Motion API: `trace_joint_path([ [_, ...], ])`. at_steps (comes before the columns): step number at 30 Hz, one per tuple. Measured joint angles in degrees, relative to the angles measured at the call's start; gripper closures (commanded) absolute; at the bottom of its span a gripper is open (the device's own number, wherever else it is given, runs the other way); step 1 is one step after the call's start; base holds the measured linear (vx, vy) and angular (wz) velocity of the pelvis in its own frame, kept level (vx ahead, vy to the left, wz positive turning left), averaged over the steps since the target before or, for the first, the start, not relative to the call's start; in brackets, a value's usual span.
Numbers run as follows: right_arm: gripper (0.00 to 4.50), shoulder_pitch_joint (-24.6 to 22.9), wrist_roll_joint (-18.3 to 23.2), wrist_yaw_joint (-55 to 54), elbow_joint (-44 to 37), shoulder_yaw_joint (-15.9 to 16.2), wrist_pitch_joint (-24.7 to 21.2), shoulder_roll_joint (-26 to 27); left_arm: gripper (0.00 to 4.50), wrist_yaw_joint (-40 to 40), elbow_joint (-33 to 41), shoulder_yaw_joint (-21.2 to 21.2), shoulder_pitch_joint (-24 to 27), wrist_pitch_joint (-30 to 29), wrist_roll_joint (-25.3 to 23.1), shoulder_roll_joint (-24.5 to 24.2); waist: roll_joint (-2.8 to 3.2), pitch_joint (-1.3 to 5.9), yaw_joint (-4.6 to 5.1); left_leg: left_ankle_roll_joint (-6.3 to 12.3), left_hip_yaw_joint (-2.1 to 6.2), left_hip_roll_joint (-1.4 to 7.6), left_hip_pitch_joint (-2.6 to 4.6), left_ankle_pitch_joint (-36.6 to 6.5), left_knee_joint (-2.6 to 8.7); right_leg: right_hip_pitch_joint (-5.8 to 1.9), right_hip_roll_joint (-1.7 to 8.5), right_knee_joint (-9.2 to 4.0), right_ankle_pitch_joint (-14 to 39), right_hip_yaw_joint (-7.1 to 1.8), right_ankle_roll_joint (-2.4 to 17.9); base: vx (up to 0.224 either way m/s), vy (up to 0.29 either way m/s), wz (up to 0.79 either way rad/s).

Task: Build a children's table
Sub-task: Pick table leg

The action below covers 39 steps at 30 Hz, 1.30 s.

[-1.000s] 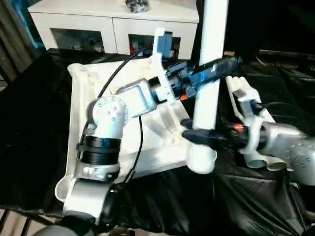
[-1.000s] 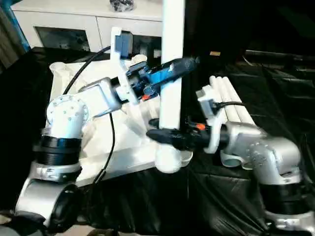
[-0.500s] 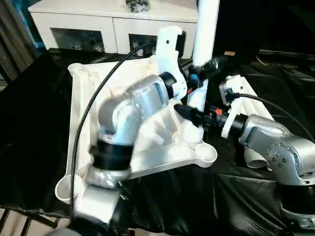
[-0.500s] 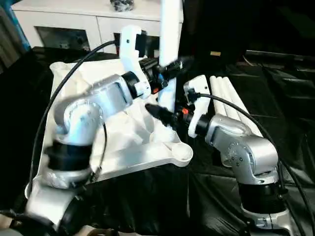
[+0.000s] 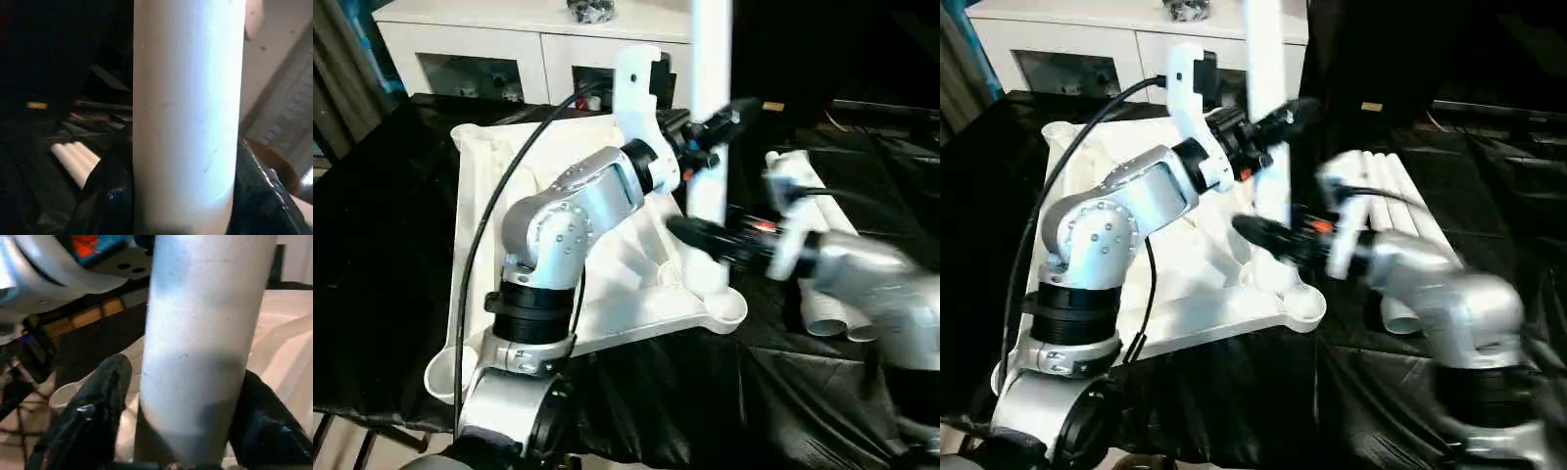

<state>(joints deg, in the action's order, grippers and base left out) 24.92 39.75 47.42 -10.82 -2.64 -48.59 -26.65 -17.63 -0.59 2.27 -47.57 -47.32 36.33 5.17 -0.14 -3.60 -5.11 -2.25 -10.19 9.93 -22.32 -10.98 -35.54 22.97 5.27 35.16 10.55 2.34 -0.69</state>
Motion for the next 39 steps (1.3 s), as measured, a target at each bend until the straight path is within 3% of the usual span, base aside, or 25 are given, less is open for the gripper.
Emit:
trace_joint_path([
  [7,1.37,1.80,0.82,10.46,4.28,1.61,0.04,-5.32,2.68,-7.15,-0.90,-0.35,-0.01,-1.98,3.25,-1.49,0.09,0.05,0.14,0.03,0.00,0.01,0.05,0.02,0.00,0.00,0.00,0.07,-0.02,0.00,0.03,0.000,0.000,0.00],
  [18,1.37,4.27,0.76,18.57,7.72,3.97,0.30,-8.73,2.68,-10.62,-1.27,0.07,-0.01,-4.88,6.77,-2.39,0.02,0.03,-0.03,0.29,-0.01,0.01,0.05,0.18,-0.01,-0.02,0.00,0.08,-0.03,0.00,0.04,0.000,0.000,0.00],
  [19,1.65,4.27,0.51,19.33,8.07,4.57,0.38,-9.03,2.68,-10.87,-1.27,0.08,-0.01,-4.92,6.79,-2.43,0.01,0.02,-0.04,0.29,-0.01,0.01,0.05,0.19,-0.01,-0.02,0.00,0.09,-0.03,0.00,0.04,0.000,0.000,0.00],
  [29,2.45,4.27,-0.14,21.61,9.50,7.51,1.11,-8.90,2.68,-11.11,-1.25,-0.11,0.00,-6.01,7.13,-3.18,0.02,0.03,-0.05,0.31,-0.02,0.01,0.05,0.20,-0.02,-0.01,0.01,0.11,-0.03,0.00,0.05,0.000,0.000,0.00],
  [39,2.56,4.27,-0.11,22.00,9.85,7.62,1.11,-8.84,2.68,-11.78,-1.25,-0.26,0.00,-6.22,7.18,-3.36,0.02,0.03,-0.04,0.32,-0.02,0.01,0.06,0.20,-0.02,-0.01,0.01,0.12,-0.04,0.00,0.06,0.000,0.000,0.00],
])
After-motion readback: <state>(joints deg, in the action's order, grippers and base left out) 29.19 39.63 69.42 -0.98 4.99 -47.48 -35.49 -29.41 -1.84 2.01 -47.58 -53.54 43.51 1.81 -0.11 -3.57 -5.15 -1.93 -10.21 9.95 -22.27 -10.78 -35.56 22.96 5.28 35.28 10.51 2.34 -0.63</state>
